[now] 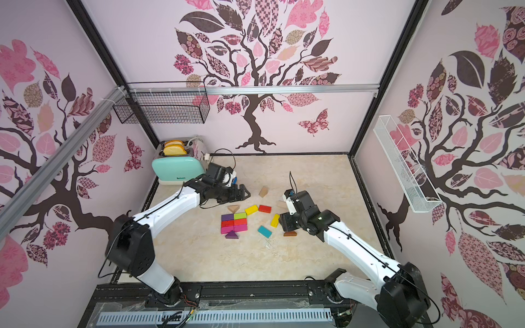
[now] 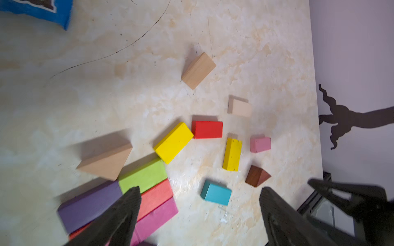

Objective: Assemble a piece of candy with building blocks
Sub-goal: Assemble the building block at the center of the board.

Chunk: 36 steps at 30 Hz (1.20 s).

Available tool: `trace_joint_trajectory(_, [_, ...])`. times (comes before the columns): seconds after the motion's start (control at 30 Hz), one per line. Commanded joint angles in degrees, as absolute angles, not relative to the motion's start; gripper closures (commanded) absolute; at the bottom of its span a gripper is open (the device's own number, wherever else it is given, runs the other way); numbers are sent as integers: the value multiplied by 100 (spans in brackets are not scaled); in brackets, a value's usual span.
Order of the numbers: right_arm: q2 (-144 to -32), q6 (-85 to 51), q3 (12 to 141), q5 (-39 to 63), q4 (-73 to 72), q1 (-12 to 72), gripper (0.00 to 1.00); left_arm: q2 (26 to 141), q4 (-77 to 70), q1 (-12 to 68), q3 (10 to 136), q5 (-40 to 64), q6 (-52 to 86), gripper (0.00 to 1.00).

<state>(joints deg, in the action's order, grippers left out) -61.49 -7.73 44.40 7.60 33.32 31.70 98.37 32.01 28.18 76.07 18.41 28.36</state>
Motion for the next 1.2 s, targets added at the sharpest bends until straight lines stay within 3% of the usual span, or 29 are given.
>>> trace_joint_trajectory(0.0, [-5614, -1574, 4028, 1596, 3050, 3199, 39, 10577, 3237, 3007, 8263, 1744, 2757, 15])
trace_joint_trajectory(0.17, [-5310, -2528, 3107, 2242, 2012, 3678, 39, 11553, 3476, 3250, 9230, 1820, 2739, 15])
trace_joint_trajectory(0.7, [-7878, -3098, 3150, 2217, -526, 4610, 40, 12401, 2943, 3365, 9376, 3007, 2778, 14])
trace_joint_trajectory(1.17, [-8594, -2806, 3431, 1337, -344, 4478, 41, 12835, 3117, 3583, 9486, 3018, 2679, 14])
